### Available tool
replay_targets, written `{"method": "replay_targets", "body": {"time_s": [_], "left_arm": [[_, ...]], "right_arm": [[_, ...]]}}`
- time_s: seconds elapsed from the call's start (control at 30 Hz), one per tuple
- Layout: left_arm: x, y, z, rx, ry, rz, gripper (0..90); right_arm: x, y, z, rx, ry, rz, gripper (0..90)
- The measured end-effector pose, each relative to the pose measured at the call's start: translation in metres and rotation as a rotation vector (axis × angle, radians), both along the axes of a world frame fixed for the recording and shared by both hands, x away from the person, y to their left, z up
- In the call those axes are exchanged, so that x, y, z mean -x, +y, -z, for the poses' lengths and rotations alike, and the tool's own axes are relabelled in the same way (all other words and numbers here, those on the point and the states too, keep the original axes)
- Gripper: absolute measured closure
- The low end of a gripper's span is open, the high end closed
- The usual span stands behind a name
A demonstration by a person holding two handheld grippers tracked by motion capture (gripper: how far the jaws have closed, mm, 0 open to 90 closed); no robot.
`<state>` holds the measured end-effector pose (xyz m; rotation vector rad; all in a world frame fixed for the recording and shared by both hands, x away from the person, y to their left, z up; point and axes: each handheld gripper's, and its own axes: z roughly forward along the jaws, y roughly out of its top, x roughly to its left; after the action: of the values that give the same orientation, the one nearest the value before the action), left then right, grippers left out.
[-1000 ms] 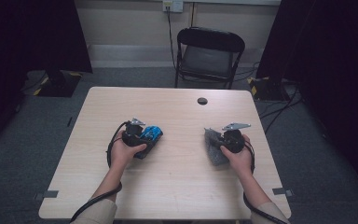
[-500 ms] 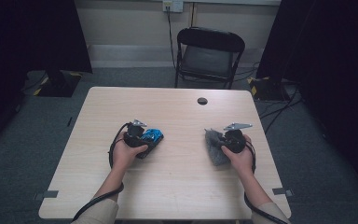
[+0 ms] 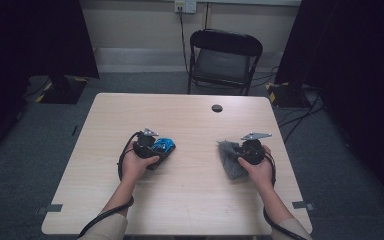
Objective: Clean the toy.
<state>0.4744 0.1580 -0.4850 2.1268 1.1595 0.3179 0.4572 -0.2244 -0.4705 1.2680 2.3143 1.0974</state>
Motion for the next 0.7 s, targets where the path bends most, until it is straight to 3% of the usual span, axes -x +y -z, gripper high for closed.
{"method": "replay_targets", "body": {"time_s": [0.6,0.7], "left_arm": [[-0.0006,-0.0034,0.001,-0.03,0.003,0.018,24.7],[-0.0014,-0.0025,-0.0002,0.014,0.009,-0.011,20.3]], "right_arm": [[0.0008,0.003,-0.0003,-0.001,0.011,0.006,42.3],[0.0007,0.0027,-0.0003,-0.005,0.008,0.005,41.5]]}}
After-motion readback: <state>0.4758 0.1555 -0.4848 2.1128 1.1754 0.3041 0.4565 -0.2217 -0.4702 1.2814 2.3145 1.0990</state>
